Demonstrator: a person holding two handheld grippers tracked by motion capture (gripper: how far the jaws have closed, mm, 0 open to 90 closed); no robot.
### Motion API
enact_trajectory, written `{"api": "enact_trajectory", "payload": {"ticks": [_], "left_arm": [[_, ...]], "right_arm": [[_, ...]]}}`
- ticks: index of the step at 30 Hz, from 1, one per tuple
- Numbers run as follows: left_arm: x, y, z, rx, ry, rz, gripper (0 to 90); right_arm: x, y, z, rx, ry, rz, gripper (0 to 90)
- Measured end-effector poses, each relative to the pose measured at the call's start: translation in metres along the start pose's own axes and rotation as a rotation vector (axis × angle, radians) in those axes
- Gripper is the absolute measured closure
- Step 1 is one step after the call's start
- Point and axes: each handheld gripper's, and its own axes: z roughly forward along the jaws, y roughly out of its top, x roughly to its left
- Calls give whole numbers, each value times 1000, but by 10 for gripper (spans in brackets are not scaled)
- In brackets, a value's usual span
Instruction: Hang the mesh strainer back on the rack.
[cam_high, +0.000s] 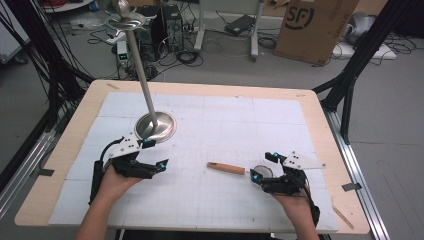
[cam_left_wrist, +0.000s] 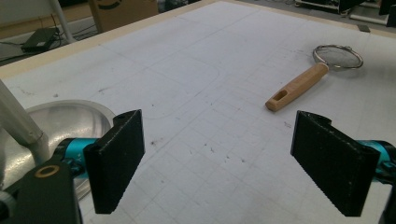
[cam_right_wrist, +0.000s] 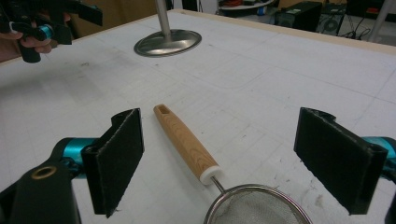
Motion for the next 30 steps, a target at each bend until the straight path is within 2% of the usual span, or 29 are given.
{"api": "enact_trajectory", "payload": {"ticks": [11, 13, 16, 22, 30], "left_arm": [[3, -1, -5, -16, 25, -8, 181], [3, -1, -6, -22, 27, -12, 181], [4, -1, -6, -30, 21, -19, 181], [5, -1, -9, -44, 11, -21, 182], [8, -3, -17, -61, 27, -26, 181]], "right_arm": [[4, 2, 3, 0, 20, -22, 149], [4, 2, 3, 5, 32, -10, 149], [5, 0, 6, 35, 6, -18, 149], [6, 0, 14, 67, 3, -32, 149], [6, 6, 24, 132, 13, -69, 184]]}}
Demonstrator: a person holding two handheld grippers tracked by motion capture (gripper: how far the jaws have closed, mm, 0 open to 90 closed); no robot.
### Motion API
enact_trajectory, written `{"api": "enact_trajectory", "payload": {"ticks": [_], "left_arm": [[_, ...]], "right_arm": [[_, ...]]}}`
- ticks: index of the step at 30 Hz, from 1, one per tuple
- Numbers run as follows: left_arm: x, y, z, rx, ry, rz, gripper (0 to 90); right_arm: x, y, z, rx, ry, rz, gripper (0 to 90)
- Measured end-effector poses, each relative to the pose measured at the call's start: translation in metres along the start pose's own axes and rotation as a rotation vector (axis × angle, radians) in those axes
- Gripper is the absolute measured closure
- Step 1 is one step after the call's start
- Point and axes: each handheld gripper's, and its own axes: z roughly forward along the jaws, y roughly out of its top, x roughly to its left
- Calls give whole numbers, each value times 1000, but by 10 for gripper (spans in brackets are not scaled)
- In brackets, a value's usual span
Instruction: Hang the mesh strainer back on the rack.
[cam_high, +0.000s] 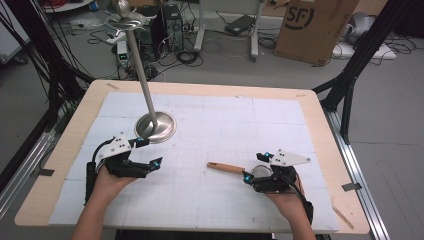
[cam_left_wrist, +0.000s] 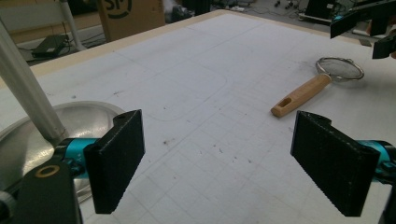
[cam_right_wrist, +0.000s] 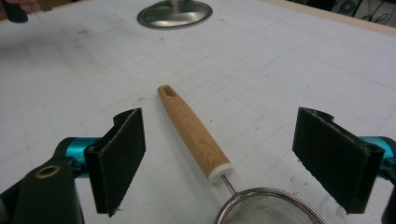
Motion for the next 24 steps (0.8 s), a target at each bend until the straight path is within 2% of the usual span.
{"api": "enact_trajectory", "payload": {"ticks": [4, 7, 13, 17, 24], "left_arm": [[1, 1, -1, -4, -2, 1, 181], [1, 1, -1, -2, -3, 3, 181], [1, 1, -2, -4, -2, 4, 181], [1, 1, -2, -4, -1, 4, 181], [1, 0, 0, 11, 0, 9, 182]], "right_arm": [[-6, 4, 6, 45, -5, 25, 210], [-8, 8, 8, 69, -6, 18, 211], [-7, 20, 16, 145, -6, -26, 239], [-6, 26, 25, 241, -12, -70, 256], [-2, 26, 41, 349, 34, -110, 328]]}}
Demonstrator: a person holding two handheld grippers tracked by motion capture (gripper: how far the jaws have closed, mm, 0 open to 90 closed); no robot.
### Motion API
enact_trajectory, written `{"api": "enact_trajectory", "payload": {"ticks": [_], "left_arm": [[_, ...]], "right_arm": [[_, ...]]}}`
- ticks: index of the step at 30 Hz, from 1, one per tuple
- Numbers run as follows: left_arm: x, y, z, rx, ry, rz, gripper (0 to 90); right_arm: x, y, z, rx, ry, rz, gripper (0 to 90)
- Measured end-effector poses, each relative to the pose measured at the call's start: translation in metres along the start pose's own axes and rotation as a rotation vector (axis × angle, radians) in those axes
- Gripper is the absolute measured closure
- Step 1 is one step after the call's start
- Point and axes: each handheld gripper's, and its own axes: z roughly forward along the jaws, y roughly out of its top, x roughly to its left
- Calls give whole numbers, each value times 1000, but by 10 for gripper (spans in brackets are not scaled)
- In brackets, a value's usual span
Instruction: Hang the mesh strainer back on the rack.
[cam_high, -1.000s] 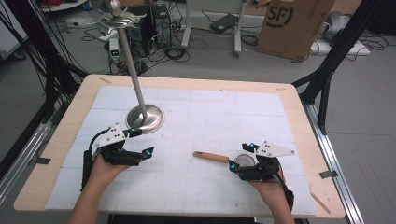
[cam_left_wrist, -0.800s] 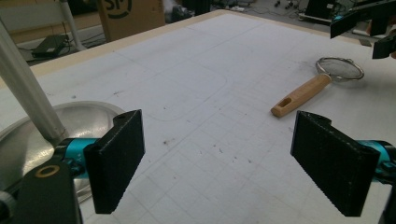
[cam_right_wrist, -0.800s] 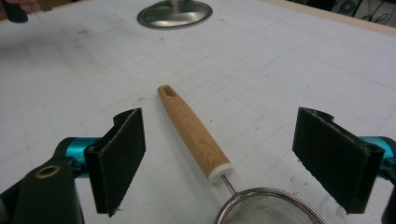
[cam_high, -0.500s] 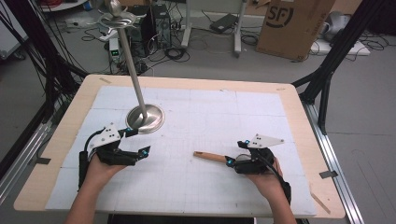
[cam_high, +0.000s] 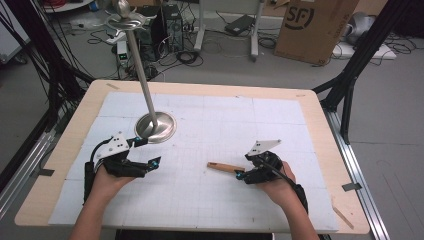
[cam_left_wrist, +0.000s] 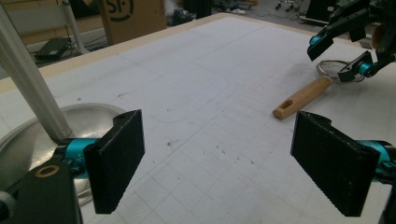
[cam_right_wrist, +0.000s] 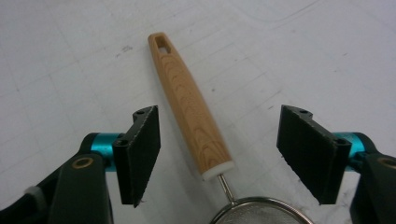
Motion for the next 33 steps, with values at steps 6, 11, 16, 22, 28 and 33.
{"api": "enact_trajectory", "payload": {"ticks": [6, 11, 16, 22, 28, 33], "left_arm": [[0, 0, 0, 3, 0, 1, 182], [0, -1, 1, 9, -3, -2, 184], [-1, -1, 1, 11, -3, 0, 185], [-1, -1, 1, 12, -4, -1, 186], [-2, -2, 2, 12, -3, 0, 186], [-2, -2, 2, 12, -3, 1, 186]], "right_arm": [[0, 3, 12, 103, 24, -32, 420], [0, 2, 12, 138, 42, -32, 507], [2, 1, 15, 175, 33, -26, 594], [1, 1, 14, 177, 30, -2, 665], [1, 1, 13, 184, 28, 9, 635], [1, 4, 13, 204, 30, -1, 621]]}}
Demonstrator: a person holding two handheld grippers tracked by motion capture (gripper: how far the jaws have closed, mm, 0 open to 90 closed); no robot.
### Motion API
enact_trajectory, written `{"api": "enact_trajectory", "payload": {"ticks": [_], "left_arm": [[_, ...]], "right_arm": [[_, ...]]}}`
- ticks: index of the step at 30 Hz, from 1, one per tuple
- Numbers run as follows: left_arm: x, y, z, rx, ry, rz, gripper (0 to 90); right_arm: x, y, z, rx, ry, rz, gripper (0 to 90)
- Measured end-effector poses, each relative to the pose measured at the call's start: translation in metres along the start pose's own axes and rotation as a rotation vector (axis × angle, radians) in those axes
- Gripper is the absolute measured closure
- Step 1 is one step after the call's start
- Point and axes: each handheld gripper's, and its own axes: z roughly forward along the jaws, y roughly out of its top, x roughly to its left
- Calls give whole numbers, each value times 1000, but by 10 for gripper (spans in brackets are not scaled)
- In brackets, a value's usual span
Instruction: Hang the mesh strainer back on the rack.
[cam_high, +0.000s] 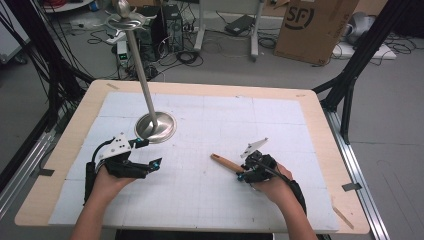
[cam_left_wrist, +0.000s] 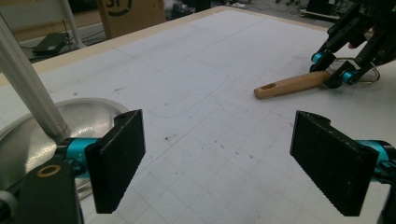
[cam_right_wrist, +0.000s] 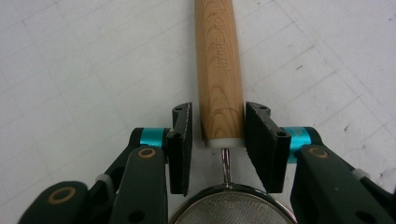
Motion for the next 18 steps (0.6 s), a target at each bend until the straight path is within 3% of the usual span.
{"api": "enact_trajectory", "payload": {"ticks": [8, 18], "left_arm": [[0, 0, 0, 1, -1, 1, 186], [-1, 0, 1, 6, 3, 4, 187]], "right_arm": [[0, 8, 2, 50, -1, -35, 638], [-4, 17, 5, 117, 33, -17, 666]]}}
